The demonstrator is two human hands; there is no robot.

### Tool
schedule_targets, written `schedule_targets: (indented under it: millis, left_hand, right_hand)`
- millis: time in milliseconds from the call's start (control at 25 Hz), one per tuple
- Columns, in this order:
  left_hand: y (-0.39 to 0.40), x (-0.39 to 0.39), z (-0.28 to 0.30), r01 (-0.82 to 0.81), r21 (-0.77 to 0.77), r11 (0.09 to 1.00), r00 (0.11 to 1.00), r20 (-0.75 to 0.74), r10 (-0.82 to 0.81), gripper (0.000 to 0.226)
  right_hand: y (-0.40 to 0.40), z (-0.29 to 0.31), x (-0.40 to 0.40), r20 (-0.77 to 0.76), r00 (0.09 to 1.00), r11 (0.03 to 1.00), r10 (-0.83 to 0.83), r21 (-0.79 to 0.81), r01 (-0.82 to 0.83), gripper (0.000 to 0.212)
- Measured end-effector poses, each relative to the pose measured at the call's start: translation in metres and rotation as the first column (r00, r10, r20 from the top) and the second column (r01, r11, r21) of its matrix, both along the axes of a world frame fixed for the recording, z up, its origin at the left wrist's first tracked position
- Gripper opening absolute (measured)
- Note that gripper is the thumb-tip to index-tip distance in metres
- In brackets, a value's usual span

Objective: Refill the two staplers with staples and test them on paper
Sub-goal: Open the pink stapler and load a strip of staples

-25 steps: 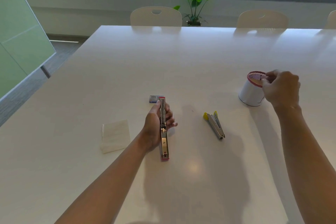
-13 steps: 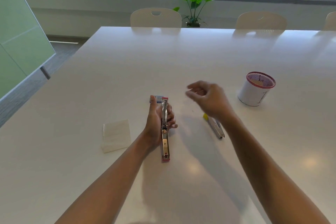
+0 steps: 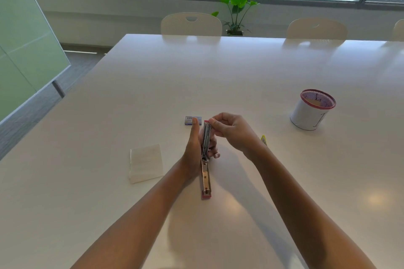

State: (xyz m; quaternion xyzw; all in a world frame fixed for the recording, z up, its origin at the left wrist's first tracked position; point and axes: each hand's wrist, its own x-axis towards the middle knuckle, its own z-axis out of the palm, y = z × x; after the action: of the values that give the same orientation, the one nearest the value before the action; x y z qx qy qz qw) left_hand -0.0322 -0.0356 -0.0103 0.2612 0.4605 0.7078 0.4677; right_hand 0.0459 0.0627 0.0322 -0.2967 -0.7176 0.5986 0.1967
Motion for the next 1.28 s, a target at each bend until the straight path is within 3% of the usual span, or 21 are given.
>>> schedule_targets:
  millis: [200, 280, 360, 440, 720, 840, 1000, 1120, 1280]
  left_hand:
    - [0.005, -0.001, -0.006, -0.019, -0.005, 1.0, 0.998, -0.062, 0.018, 0.082]
    - [0.007, 0.001, -0.009, -0.125, -0.015, 0.992, 0.99, -0.061, 0.124, 0.071]
    - [0.007, 0.003, -0.008, -0.241, -0.004, 0.97, 0.97, -0.04, 0.241, 0.044]
    - [0.008, 0.003, -0.007, -0.311, -0.01, 0.95, 0.941, -0.146, 0.306, 0.03]
    - [0.015, -0.044, 0.025, -0.471, 0.032, 0.882, 0.755, -0.503, 0.421, 0.018]
    - [0.016, -0.085, 0.025, -0.505, -0.061, 0.861, 0.678, -0.646, 0.352, 0.024]
    - [0.008, -0.128, 0.011, -0.479, -0.206, 0.854, 0.527, -0.845, 0.092, 0.027]
    - [0.001, -0.138, -0.002, -0.448, -0.23, 0.864, 0.506, -0.862, 0.033, 0.025]
    - [0.0, -0.139, -0.008, -0.429, -0.18, 0.885, 0.448, -0.893, 0.036, 0.025]
  right_hand:
    - [0.0, -0.003, 0.004, -0.088, 0.994, 0.995, -0.068, -0.08, 0.061, 0.011]
    - [0.004, -0.003, 0.008, -0.103, 0.991, 0.989, -0.091, -0.126, 0.078, 0.011]
    - [0.007, -0.004, 0.013, -0.102, 0.99, 0.983, -0.102, -0.165, 0.085, 0.012]
    - [0.01, -0.005, 0.017, -0.082, 0.991, 0.977, -0.105, -0.193, 0.088, 0.013]
    - [0.018, -0.023, 0.011, 0.075, 0.989, 0.978, -0.13, -0.153, 0.141, 0.014]
    - [0.024, -0.031, 0.006, 0.159, 0.98, 0.992, -0.124, -0.002, 0.126, 0.008]
    - [0.026, -0.037, 0.003, 0.249, 0.961, 0.98, -0.121, 0.187, 0.075, 0.007]
    - [0.027, -0.038, 0.003, 0.329, 0.933, 0.939, -0.144, 0.343, 0.023, 0.007]
    - [0.03, -0.038, 0.001, 0.316, 0.941, 0.943, -0.121, 0.333, 0.01, 0.007]
